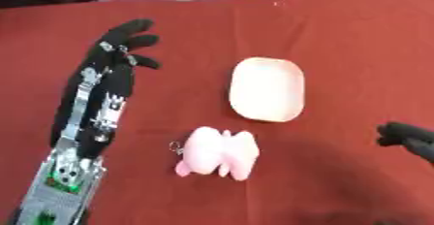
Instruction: Pick up objects on the table and place them in the box.
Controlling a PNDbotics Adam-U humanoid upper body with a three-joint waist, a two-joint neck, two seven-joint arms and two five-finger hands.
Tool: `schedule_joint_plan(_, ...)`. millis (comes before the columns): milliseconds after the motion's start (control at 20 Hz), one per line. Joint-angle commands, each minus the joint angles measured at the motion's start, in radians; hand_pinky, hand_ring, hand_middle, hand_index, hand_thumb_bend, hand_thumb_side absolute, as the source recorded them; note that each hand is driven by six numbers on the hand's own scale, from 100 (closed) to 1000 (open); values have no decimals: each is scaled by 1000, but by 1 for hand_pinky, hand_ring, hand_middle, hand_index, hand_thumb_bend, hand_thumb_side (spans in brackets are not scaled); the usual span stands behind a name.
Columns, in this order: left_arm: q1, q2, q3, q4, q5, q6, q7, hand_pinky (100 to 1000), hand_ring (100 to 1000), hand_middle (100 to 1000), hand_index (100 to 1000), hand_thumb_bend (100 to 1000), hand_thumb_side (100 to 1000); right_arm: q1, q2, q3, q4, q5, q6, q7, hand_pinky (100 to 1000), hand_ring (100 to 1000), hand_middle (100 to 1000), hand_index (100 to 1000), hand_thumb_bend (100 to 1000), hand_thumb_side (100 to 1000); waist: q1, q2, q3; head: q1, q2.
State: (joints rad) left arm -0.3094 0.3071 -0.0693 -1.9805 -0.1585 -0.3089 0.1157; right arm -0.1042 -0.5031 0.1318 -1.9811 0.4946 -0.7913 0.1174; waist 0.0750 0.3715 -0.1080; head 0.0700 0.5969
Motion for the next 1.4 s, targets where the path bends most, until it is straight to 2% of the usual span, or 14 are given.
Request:
schedule_joint_plan(50,-13,24,-4,-19,-1,-3,9,589,796,818,904,100,896,20,-97,10,-19,77,-49,-17,739,889,951,990,414,442,-9,-12,4,18,7)
schedule_joint_plan(250,-15,32,-9,-19,9,-16,21,579,789,810,892,100,892,60,-220,29,-19,179,-101,-89,727,872,941,969,404,451,-19,-11,7,38,19)
schedule_joint_plan(400,-19,35,-12,-19,18,-43,34,565,779,800,880,100,874,73,-293,50,-19,269,-100,-149,717,860,933,958,398,455,-24,-11,11,54,27)
schedule_joint_plan(850,-45,39,-17,-19,33,-162,55,559,768,787,873,100,849,60,-416,109,-19,525,-8,-270,685,813,905,929,364,457,-39,-9,32,66,45)
schedule_joint_plan(1050,-59,39,-23,-19,30,-186,48,562,769,787,873,100,846,66,-462,119,-19,596,39,-310,656,779,874,912,347,456,-48,-9,38,69,49)
schedule_joint_plan(1400,-62,44,-28,-19,34,-202,37,562,768,786,873,100,846,63,-537,123,-19,688,88,-358,638,751,856,869,321,452,-58,-10,39,73,49)
